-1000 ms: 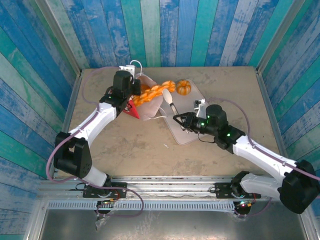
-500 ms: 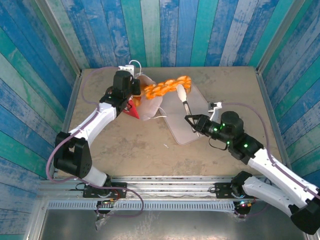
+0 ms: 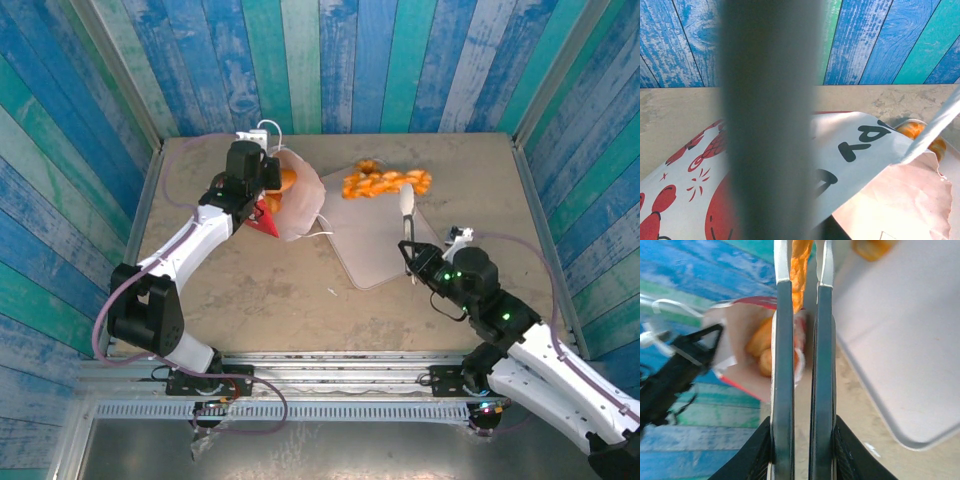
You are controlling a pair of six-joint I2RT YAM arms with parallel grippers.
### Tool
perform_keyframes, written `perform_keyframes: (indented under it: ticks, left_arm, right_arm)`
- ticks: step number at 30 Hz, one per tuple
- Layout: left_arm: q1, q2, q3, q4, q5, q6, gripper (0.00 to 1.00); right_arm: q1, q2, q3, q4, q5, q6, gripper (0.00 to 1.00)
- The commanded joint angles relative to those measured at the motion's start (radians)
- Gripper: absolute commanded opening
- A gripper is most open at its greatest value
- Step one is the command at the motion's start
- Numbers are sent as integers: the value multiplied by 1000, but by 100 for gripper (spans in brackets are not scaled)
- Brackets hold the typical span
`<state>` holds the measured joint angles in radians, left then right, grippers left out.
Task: Take the fake bread out of the paper bag
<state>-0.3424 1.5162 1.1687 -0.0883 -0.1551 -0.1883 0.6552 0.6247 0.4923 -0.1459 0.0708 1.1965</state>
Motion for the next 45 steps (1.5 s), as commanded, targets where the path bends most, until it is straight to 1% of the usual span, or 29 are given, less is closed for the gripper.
perform_keyframes:
  ticks: [1, 6, 10, 16, 27, 33, 35, 40, 45]
  left_arm:
    - [-1, 16, 19, 18, 7, -10, 6]
    - [-1, 14, 14, 19, 15, -4, 6]
    - [-1, 15, 13, 19, 24, -1, 6]
    - [-1, 25, 12, 24, 37, -3, 6]
    - [-1, 23, 16, 25, 41, -3, 6]
    - [-1, 24, 20, 31, 48, -6, 6]
    - [-1, 26, 22, 30, 50, -8, 6]
    - [-1, 17, 20, 32, 52, -10, 6]
    - [-1, 3, 10, 36, 50, -10, 6]
  right_arm:
    - [4, -8, -30, 66, 109, 89, 11]
    - [4, -40, -129, 109, 195, 185, 10]
    - [4, -54, -175, 109, 229, 231, 11]
    - [4, -15, -192, 101, 227, 269, 13]
    - [20, 39, -178, 11, 142, 321, 18]
    - [63, 50, -161, -67, 126, 353, 26]
    - [76, 54, -146, -107, 123, 363, 34]
    - [89, 66, -138, -140, 88, 379, 43]
    - [91, 42, -128, -184, 49, 377, 47]
